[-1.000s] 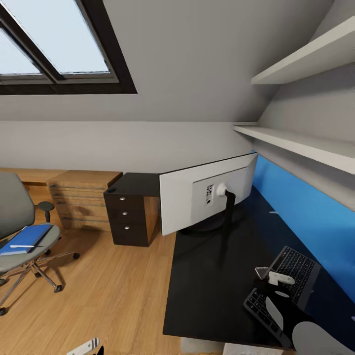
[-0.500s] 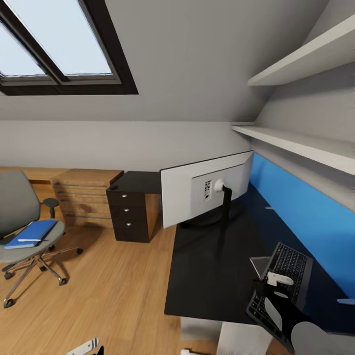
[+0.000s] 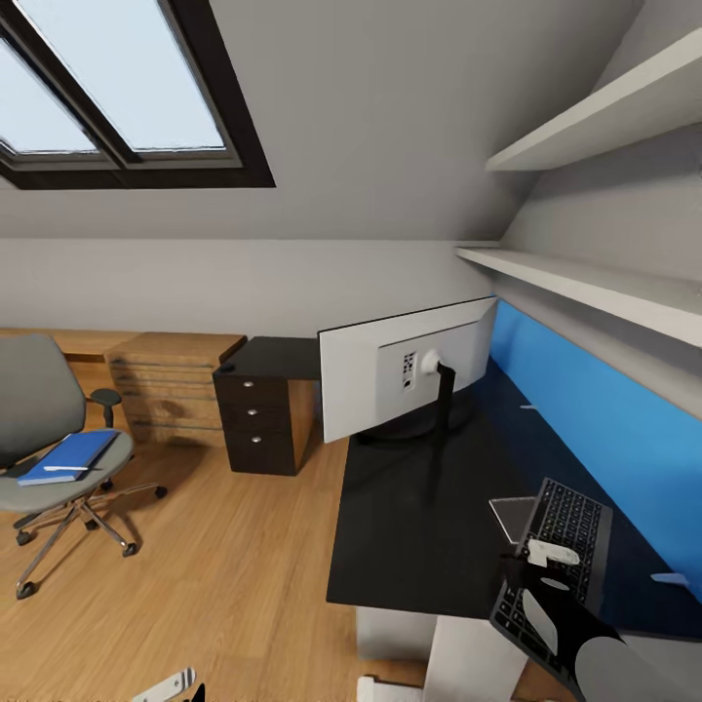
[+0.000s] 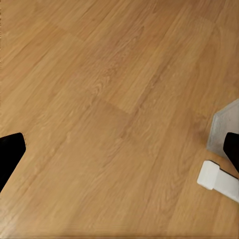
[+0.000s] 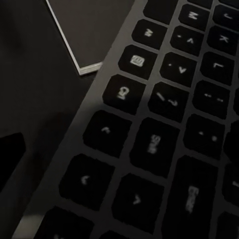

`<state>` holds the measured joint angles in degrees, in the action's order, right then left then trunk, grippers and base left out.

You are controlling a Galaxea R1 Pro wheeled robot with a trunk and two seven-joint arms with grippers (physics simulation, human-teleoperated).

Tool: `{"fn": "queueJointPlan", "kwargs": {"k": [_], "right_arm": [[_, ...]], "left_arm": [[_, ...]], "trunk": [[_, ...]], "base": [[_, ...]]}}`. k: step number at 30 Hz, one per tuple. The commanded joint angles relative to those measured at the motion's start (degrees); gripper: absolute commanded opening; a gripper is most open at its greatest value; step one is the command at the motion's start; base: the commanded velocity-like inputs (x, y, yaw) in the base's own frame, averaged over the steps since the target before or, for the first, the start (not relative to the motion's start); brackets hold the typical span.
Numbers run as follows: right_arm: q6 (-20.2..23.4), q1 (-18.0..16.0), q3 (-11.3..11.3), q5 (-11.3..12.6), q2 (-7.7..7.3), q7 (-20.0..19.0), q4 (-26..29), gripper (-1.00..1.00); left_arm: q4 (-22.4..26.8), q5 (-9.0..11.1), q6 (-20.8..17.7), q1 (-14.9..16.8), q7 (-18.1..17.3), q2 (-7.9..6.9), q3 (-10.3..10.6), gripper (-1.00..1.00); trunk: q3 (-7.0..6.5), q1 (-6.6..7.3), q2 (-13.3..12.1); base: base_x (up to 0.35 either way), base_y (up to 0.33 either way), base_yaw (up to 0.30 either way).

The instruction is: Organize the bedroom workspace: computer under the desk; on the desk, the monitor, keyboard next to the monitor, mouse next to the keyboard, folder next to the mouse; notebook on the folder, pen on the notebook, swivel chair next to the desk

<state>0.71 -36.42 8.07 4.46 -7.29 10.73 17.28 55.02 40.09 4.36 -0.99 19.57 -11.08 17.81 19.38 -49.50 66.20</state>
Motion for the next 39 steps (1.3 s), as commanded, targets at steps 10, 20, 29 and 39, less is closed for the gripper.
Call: {"fn": "queueJointPlan", "kwargs": {"k": [10, 20, 29, 39], "right_arm": [[0.0, 0.0, 0.2, 0.7, 0.41, 0.3, -0.9, 1.0], [0.0, 0.0, 0.2, 0.7, 0.43, 0.3, -0.8, 1.0], [0.0, 0.0, 0.2, 0.6, 0.42, 0.3, -0.8, 1.0], [-0.1, 0.0, 0.1, 0.6, 0.43, 0.3, -0.8, 1.0]], "left_arm": [[0.0, 0.6, 0.4, 0.0, 0.4, -0.09, 0.3, 1.0], [0.0, 0.6, 0.4, 0.0, 0.5, -0.09, 0.3, 1.0], [0.0, 0.6, 0.4, 0.0, 0.5, -0.09, 0.3, 1.0], [0.0, 0.6, 0.4, 0.0, 0.6, -0.09, 0.3, 1.0]], "trunk": [[0.07, 0.0, 0.0], [0.07, 0.0, 0.0], [0.07, 0.0, 0.0], [-0.37, 0.0, 0.0]], "base": [[-0.05, 0.0, 0.0], [-0.145, 0.0, 0.0], [-0.027, 0.0, 0.0], [0.0, 0.0, 0.0]]}}
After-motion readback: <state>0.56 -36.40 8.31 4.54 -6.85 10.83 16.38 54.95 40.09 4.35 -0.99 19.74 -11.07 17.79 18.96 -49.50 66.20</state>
